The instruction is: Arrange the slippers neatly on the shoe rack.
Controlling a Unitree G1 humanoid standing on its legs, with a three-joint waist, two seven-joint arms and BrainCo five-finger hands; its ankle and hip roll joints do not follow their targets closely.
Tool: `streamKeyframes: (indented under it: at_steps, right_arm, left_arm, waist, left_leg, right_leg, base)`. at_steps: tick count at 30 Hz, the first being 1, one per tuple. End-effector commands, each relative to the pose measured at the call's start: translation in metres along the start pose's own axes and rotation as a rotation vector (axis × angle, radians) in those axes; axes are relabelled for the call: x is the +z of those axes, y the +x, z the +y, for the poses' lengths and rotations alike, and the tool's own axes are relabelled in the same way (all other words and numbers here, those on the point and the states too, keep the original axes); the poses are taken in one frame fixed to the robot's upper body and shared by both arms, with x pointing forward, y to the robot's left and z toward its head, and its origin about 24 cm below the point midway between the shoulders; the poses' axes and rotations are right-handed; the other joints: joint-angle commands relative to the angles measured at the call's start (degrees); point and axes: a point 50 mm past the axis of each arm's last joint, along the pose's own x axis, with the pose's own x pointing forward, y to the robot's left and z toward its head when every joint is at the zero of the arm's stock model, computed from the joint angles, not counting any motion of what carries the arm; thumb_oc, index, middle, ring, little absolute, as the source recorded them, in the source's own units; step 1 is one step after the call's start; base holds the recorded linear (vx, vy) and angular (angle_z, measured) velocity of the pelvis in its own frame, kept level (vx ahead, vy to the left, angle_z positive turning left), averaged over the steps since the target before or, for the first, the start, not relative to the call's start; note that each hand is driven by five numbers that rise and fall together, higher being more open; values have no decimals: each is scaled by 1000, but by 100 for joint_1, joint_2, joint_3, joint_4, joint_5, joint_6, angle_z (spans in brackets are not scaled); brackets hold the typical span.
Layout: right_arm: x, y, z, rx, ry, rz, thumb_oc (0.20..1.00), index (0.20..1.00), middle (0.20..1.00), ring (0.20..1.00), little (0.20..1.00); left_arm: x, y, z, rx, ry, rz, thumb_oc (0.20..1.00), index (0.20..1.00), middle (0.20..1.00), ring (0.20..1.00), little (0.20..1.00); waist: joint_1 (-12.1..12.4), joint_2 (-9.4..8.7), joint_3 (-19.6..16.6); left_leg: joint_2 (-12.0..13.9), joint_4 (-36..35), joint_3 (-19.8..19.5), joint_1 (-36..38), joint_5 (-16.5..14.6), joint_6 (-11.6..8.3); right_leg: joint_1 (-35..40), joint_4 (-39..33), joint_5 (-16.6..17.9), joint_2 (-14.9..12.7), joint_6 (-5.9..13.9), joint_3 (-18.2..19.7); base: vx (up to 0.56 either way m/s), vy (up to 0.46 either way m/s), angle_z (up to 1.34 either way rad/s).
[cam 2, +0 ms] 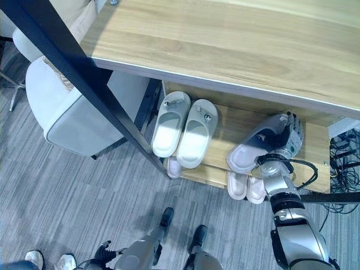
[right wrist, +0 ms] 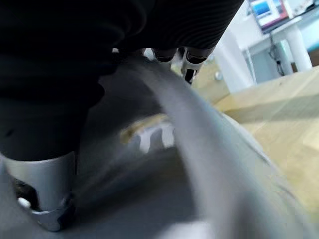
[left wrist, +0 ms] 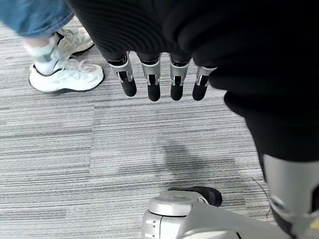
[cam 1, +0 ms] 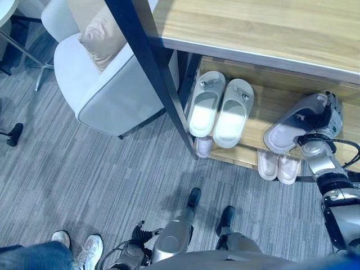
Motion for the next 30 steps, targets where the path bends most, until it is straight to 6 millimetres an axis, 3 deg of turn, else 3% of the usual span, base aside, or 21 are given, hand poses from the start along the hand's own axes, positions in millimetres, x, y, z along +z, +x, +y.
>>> streamKeyframes:
  at_steps: [1,7,12,24,30]
  right_arm:
    - [-3,8,-14,-17,-88,-47,200,200,200,200,200]
    - [-14,2,-9,13,-169,-42,200,200,200,200,200]
    - [-8,-7,-10,8,-174,-124,200,200,200,200,200]
    - [-4,-65,-7,136,-55,-292,200,200,200,200,200]
    - [-2,-95,5,338,66,-319,200,200,200,200,200]
  left_arm:
    - [5,-3,-23,-62,62,-2,1000,1000,1000,1000,1000]
    - [7,-2,-23,-59,69,-9,1000,1000,1000,1000,1000]
    - [4,-3,-22,-56,75,1,1000,1000,1000,1000,1000]
    - [-21,-10,-27,-80,67,89,1000,1000,1000,1000,1000]
    - [-35,-14,-26,-86,54,141,1000,1000,1000,1000,1000]
  waist:
    - [103,-173,-105]
    - [84,-170,-122]
    - [36,-164,-172]
    - [-256,-201,-518]
    - [-330,-209,-649]
  left_leg:
    - [-41,34,216,197,-611,-80]
    - [-30,34,169,247,-636,-87]
    - [6,34,221,357,-687,-73]
    - [146,34,474,957,-893,-9]
    - [193,34,563,1186,-912,0]
  right_leg:
    - [76,45,-7,-320,412,151]
    - [151,45,-38,-321,405,90]
    - [239,46,-72,-306,401,125]
    - [695,55,-168,-206,354,360]
    - [874,71,-210,-153,321,473]
  base:
    - [0,0,0]
    - [3,-4,3]
    - [0,0,1]
    - [-10,-5,-10]
    - [-56,-16,-15]
